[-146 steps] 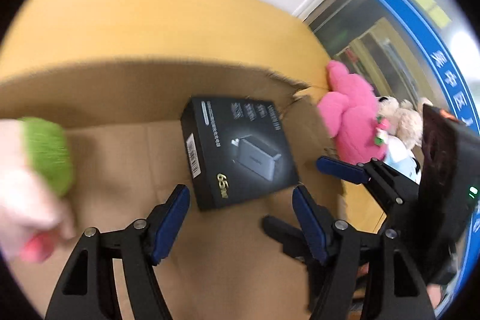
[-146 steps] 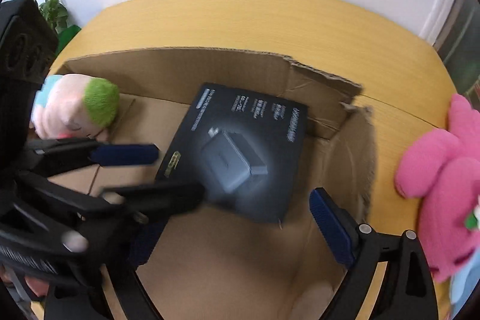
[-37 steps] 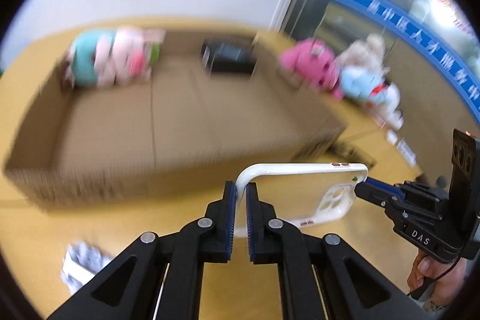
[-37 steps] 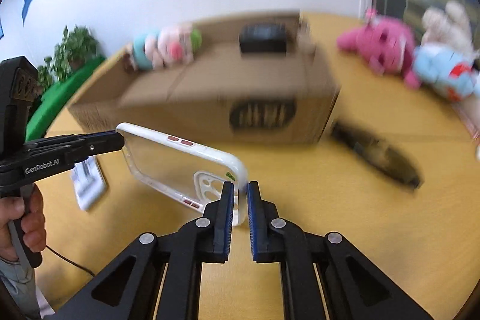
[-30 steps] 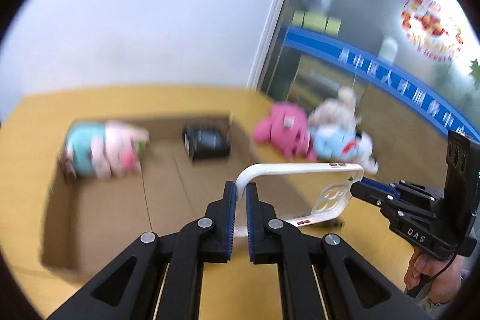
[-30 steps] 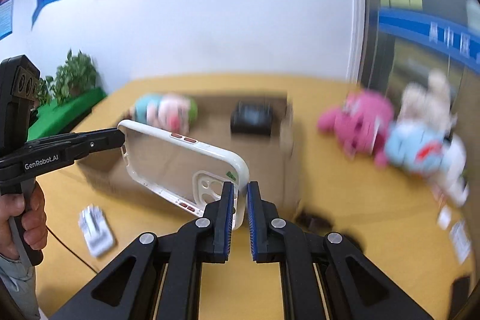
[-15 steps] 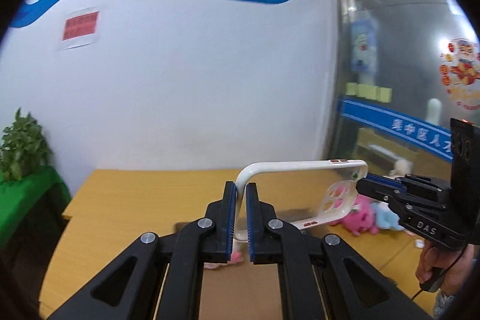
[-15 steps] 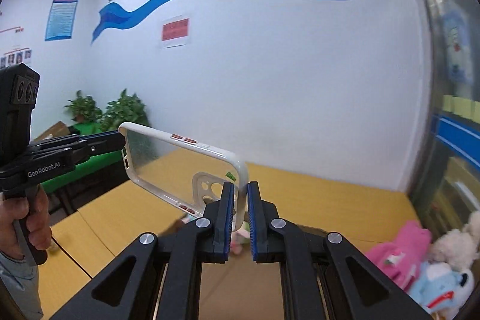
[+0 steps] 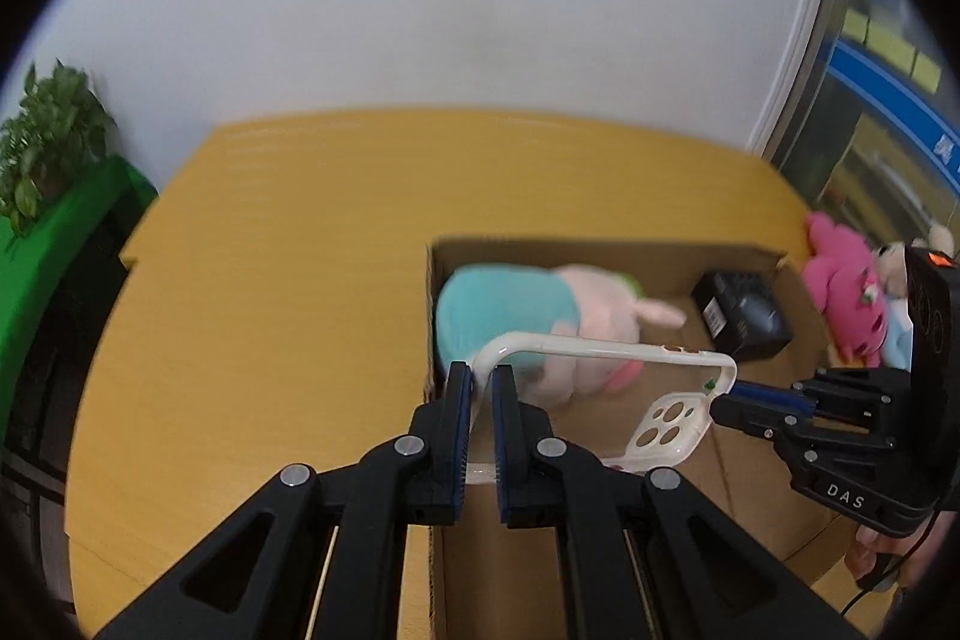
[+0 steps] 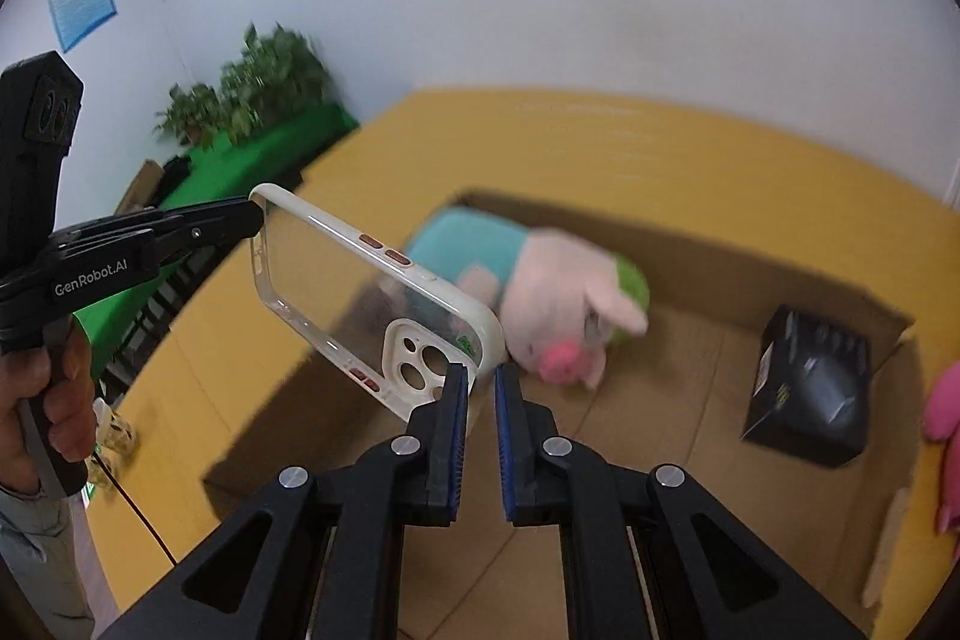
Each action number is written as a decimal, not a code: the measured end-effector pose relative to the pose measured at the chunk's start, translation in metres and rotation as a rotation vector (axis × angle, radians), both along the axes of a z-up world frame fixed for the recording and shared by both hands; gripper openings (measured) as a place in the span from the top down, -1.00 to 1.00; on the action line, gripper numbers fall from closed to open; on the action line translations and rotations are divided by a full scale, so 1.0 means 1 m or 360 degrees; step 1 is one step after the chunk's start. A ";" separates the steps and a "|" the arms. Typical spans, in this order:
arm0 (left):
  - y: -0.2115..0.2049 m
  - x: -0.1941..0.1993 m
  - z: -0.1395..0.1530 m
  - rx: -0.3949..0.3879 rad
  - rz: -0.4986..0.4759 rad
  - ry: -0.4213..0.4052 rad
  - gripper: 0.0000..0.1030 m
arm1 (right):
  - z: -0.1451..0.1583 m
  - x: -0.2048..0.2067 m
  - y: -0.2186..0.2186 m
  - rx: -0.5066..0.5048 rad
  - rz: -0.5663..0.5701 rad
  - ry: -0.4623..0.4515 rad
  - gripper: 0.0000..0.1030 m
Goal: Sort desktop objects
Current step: 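Carry the white phone case with the left gripper over the cardboard box, then open the left gripper to drop the phone case into the box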
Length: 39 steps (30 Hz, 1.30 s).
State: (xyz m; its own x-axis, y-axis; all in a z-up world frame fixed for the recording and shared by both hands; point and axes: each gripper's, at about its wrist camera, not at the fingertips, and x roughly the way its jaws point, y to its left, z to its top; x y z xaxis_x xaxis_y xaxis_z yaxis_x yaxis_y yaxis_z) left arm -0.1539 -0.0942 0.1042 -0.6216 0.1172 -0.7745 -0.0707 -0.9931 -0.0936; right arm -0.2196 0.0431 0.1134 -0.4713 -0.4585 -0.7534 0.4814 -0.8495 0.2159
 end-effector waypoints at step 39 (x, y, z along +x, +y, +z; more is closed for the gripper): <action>-0.006 0.150 0.027 0.0110 -0.0064 0.0444 -0.58 | 0.018 0.136 0.061 0.0099 -0.0373 0.0328 -1.00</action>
State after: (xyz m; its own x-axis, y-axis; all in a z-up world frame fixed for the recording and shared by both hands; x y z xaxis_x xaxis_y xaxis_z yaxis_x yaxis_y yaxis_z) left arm -0.0042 -0.1005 0.1311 -0.8032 0.1929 -0.5637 -0.1426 -0.9809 -0.1324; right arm -0.0833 0.1044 0.1318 -0.7044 -0.2756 -0.6541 0.2993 -0.9509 0.0784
